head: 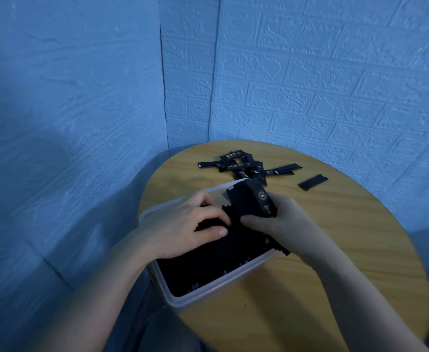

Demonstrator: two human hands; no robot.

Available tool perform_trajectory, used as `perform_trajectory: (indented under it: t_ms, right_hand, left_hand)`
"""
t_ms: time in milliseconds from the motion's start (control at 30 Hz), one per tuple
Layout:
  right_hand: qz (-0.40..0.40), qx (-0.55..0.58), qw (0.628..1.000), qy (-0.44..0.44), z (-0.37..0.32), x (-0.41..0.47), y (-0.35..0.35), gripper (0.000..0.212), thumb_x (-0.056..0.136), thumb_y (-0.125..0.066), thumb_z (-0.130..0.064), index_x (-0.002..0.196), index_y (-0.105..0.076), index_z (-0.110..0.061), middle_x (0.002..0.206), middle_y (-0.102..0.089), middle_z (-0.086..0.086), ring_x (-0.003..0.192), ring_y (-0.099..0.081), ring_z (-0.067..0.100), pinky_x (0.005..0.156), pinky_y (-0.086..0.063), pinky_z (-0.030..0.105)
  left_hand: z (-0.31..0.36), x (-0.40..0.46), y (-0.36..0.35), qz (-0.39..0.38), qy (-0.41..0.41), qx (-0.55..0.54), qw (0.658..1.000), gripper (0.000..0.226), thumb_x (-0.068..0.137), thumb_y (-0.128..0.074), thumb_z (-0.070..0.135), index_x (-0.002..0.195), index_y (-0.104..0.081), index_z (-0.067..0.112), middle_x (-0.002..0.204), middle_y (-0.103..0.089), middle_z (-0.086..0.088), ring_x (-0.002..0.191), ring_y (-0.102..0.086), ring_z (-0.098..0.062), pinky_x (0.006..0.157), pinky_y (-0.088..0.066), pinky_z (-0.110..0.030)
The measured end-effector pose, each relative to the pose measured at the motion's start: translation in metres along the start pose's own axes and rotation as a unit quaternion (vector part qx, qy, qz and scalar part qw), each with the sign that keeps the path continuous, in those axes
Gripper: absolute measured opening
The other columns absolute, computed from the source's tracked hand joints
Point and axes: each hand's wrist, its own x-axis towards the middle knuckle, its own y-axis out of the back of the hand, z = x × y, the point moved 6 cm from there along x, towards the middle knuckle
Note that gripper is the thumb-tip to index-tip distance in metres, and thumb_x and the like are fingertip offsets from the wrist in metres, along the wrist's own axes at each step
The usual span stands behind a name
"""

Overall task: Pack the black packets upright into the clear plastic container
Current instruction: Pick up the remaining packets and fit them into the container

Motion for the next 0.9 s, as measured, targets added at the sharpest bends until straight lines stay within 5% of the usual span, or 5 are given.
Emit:
perform_trajectory:
  t_ms: [100,267,433,600,900]
  right_hand:
    - [-0.011,-0.067,0.998,0.016,-0.003,-0.003,0.0,0.016,0.085,-0.07,-0.018,0.1,-0.066,-0.021,0.084,-0.071,-0.001,0.076,-0.068,0.013,0.069,-0.056,0.032]
    - [-0.051,-0.065,0.997,0.008,-0.001,-0.003,-0.002,0.011,0.086,-0.069,-0.014,0.096,-0.067,-0.015,0.08,-0.071,0.008,0.073,-0.068,0.022,0.073,-0.055,0.04]
    - [-0.078,-0.035,0.996,-0.012,0.003,0.0,0.0,0.013,0.086,-0.07,-0.013,0.098,-0.068,-0.014,0.085,-0.073,0.01,0.079,-0.07,0.027,0.077,-0.056,0.041]
    - [-0.1,-0.025,0.995,-0.016,0.005,0.001,-0.002,0.012,0.086,-0.07,-0.013,0.097,-0.068,-0.008,0.079,-0.068,0.013,0.064,-0.062,0.017,0.062,-0.051,0.028]
    - [-0.12,-0.033,0.992,-0.006,0.002,0.0,-0.01,0.013,0.086,-0.069,-0.01,0.098,-0.066,-0.013,0.083,-0.069,0.013,0.071,-0.064,0.02,0.068,-0.051,0.031]
  left_hand:
    - [0.002,-0.001,0.002,0.001,0.002,0.007,1.0,0.048,0.084,-0.032,0.078,0.12,-0.05,0.052,0.114,-0.032,0.023,0.106,-0.047,-0.003,0.089,-0.045,-0.036]
    - [0.007,-0.001,0.004,-0.007,0.006,0.017,1.0,0.035,0.094,-0.041,0.06,0.125,-0.051,0.048,0.121,-0.035,0.021,0.107,-0.043,0.001,0.078,-0.036,-0.016]
    - [0.006,-0.001,0.006,0.007,0.013,0.014,1.0,0.046,0.092,-0.041,0.062,0.134,-0.036,0.045,0.129,-0.033,0.026,0.113,-0.041,0.003,0.081,-0.04,-0.02]
    - [0.003,-0.001,0.002,-0.001,0.008,0.02,1.0,0.063,0.086,-0.032,0.078,0.14,-0.03,0.046,0.119,-0.024,0.029,0.113,-0.044,-0.001,0.089,-0.046,-0.032]
    - [0.005,0.002,0.001,-0.006,-0.038,0.024,0.999,0.069,0.084,-0.019,0.079,0.141,-0.04,0.047,0.156,-0.007,0.029,0.14,-0.027,0.001,0.109,-0.036,-0.034]
